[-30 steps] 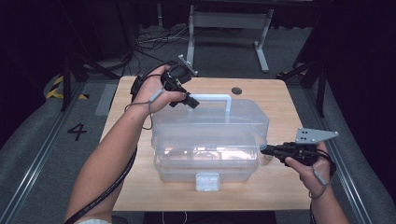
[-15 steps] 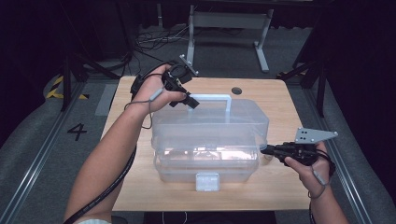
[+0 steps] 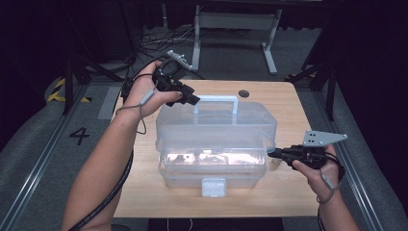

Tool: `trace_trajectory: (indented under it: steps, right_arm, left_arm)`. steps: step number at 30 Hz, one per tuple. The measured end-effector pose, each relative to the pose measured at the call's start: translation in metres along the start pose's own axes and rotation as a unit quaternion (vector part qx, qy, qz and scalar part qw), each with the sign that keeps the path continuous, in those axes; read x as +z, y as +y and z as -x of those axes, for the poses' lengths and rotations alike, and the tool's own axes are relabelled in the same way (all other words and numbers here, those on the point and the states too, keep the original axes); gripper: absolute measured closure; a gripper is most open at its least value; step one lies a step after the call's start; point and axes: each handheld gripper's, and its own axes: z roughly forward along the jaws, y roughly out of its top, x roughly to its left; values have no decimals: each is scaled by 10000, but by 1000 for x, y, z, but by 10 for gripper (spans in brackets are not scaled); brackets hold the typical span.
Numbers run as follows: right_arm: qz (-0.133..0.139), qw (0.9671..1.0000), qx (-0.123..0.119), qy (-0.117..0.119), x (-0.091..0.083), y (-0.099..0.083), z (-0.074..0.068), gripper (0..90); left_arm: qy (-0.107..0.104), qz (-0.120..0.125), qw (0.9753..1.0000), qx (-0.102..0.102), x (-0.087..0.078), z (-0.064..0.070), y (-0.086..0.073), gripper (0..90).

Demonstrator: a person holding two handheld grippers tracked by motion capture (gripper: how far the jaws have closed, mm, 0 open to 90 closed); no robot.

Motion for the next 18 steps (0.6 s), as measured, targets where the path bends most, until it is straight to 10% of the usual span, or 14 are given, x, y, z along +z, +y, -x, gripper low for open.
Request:
trace_trajectory:
  steps: [7,18]
  right_arm:
    - [104,9999,22,-43,0,7,2,900]
    - [130,9997,72,-199,2,18,5,900]
  left_arm:
    - [-133,207,9997,-53,-26,14,-14,897]
    - [-161,631,9979,-2,-53,43,-42,900]
